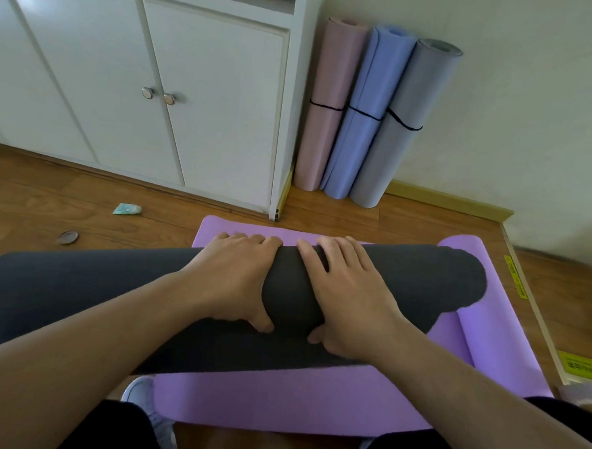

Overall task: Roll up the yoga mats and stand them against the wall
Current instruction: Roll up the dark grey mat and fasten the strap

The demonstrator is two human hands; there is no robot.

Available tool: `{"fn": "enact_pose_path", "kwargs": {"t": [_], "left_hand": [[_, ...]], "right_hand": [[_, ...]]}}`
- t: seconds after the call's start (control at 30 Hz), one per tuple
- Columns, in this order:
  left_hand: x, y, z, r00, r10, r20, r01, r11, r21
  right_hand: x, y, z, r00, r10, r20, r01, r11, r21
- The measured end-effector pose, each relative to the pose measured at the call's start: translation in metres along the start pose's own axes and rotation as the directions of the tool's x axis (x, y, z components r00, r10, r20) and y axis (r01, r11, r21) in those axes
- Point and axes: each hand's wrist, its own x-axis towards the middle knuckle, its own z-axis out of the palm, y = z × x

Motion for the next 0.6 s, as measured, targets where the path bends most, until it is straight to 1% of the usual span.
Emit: {"fn": "enact_pose_path", "kwargs": {"t": [0.07, 0.2, 0.33, 0.4, 0.53, 0.6], "left_hand": [[-0.002, 0.000, -0.002, 1.000, 0.002, 0.020, -0.002, 1.000, -0.017], [-0.007, 0.001, 0.000, 1.000, 0.020, 0.020, -0.020, 1.000, -0.010], [-0.011, 0.003, 0.007, 0.997, 0.067, -0.026, -0.066, 0.997, 0.039], [-0.012, 0.011, 0.014, 0.993, 0.102, -0.053, -0.097, 0.991, 0.087], [-0.009, 0.023, 0.031, 0.985, 0.118, -0.127, -0.096, 0.982, 0.164], [-0.005, 0.021, 0.035, 0.982, 0.132, -0.138, -0.104, 0.976, 0.190]], "right_hand": [[0.001, 0.000, 0.003, 0.999, -0.020, -0.035, 0.019, 1.000, -0.001], [0.002, 0.001, 0.007, 0.997, -0.035, -0.062, 0.037, 0.999, 0.017], [0.004, 0.000, 0.006, 0.997, -0.037, -0.063, 0.038, 0.999, 0.005], [0.005, 0.000, 0.004, 0.999, -0.022, -0.035, 0.022, 1.000, 0.005], [0.007, -0.002, 0.002, 0.999, 0.027, 0.047, -0.030, 0.998, 0.051], [0.008, -0.004, 0.003, 0.997, 0.036, 0.068, -0.040, 0.998, 0.053]]}}
